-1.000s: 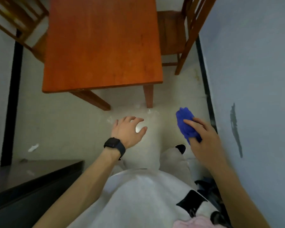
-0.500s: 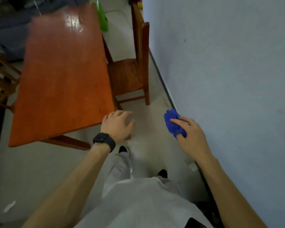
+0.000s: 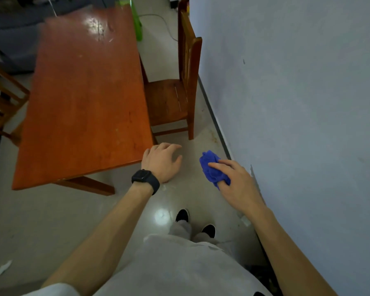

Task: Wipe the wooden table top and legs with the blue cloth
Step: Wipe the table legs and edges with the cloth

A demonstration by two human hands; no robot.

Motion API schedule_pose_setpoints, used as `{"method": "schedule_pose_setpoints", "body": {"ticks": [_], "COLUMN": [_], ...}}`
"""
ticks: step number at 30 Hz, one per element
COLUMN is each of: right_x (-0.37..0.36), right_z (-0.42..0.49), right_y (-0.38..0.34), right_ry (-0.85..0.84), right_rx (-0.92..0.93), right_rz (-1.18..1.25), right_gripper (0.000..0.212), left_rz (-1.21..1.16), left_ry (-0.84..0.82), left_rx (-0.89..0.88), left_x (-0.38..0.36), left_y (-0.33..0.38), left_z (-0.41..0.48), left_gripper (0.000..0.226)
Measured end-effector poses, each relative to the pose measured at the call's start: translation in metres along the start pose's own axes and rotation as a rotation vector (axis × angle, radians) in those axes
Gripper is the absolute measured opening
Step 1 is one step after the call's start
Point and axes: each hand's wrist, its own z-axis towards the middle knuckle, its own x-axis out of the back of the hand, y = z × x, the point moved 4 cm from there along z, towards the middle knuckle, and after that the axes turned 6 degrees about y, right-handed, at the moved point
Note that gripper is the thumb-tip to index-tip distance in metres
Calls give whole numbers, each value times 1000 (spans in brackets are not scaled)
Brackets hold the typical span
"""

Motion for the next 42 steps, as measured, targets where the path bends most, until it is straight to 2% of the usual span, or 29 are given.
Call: {"method": "schedule_pose_setpoints", "body": {"ticks": [5,15,20,24,30,34,42], "right_x": [-7,-4,11,27,68,94,103], "right_z": [25,94,131,173,256,311,395], "right_y": [-4,-3,11,31,67,76,75], "right_ry": [-25,49,94,68,29,17,-44], "right_rx": [-3,-41,-91,-114,-106,-61,21], "right_rz": [-3,-5,22,22,29,34,32], "right_gripper": [48,49,49,51,52,50,49], "left_rz": [-11,12,29,20,-5,-32,-92], "left_ry": [-11,-56,-96,-113,-151,-117,-110], "left_rx": [-5,-65,-89,-96,-17,70,200], "left_x": [-4,7,9,7,6,13,12], "left_y": [-6,-21,-5,16,48,62,60], "left_z": [21,98,141,185,253,290,333], "left_gripper": [42,44,44,43,42,41,41]}}
